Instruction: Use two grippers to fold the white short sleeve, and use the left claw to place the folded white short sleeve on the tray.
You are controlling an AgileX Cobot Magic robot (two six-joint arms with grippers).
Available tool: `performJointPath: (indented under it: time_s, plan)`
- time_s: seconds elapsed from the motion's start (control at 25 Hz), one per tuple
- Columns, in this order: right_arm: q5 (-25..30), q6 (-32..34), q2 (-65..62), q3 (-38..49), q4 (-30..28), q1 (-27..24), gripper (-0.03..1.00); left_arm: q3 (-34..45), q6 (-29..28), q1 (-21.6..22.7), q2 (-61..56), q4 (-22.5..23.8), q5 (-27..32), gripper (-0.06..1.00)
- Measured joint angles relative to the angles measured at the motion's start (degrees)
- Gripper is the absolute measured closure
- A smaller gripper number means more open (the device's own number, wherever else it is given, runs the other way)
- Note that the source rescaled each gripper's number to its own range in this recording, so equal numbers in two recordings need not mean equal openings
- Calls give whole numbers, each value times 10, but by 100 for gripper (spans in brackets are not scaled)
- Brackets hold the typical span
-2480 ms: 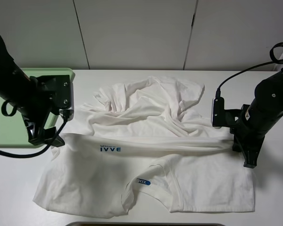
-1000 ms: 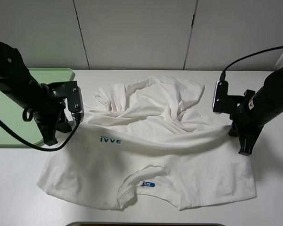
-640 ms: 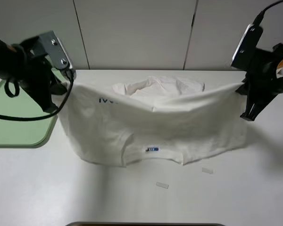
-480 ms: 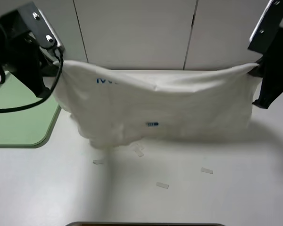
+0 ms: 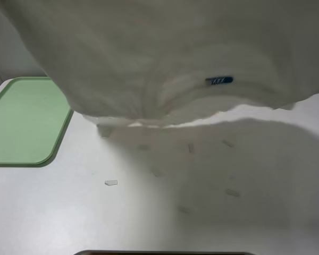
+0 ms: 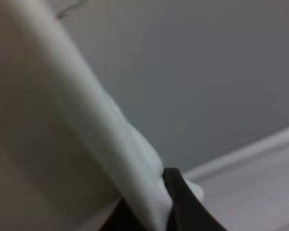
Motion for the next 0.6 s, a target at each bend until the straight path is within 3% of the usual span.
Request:
performJointPath:
  time_s: [0.12,0.32,0.4,0.44,0.48,0.6]
  plan:
    - [2,-19,-35,-52,-4,0,97,-37,0,-2,-49,-2,6,93]
    - [39,-29,-6,-131,-5,2,97,-60,0,-4,-28,20,4,93]
    - [91,-29,62,-143,-4,4,97,-62,-4,2,36,69,16,93]
    - [107,-29,86,-143,-4,4,97,-62,-4,2,36,69,16,93]
    - [120,-27,118,-143,-4,4,97,-62,-21,10,94,109,27,93]
    - [129,-13,228,-143,-5,4,97,-62,-51,29,204,154,33,93]
